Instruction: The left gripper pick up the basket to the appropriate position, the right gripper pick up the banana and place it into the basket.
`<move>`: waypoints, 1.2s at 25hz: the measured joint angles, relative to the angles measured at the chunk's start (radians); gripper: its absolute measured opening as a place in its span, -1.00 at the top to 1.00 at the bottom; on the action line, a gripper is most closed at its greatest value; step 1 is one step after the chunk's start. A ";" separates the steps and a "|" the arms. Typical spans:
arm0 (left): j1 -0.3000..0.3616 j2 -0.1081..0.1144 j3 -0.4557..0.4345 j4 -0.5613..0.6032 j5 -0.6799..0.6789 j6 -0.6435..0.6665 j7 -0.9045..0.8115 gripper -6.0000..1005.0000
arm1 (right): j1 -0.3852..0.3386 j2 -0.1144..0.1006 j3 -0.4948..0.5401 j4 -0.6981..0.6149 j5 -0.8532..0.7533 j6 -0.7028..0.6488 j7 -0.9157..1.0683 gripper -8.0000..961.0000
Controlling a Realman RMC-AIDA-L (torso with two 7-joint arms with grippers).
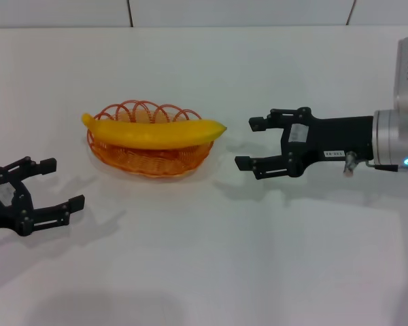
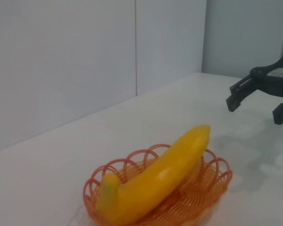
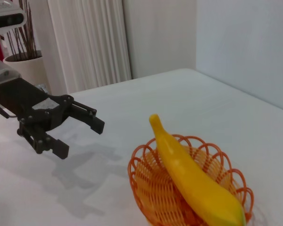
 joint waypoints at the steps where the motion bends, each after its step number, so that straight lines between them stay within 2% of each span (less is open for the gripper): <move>1: 0.001 0.000 0.000 0.001 0.000 0.000 0.000 -0.81 | -0.003 -0.001 0.001 0.000 0.000 0.000 0.000 -0.78; 9: 0.006 0.000 -0.038 0.003 0.000 0.011 0.015 -0.81 | -0.009 -0.001 0.006 0.001 0.000 -0.001 -0.002 -0.78; 30: 0.011 -0.001 -0.040 0.003 -0.014 0.012 0.029 -0.81 | -0.016 -0.001 0.009 0.001 0.000 0.000 -0.005 -0.78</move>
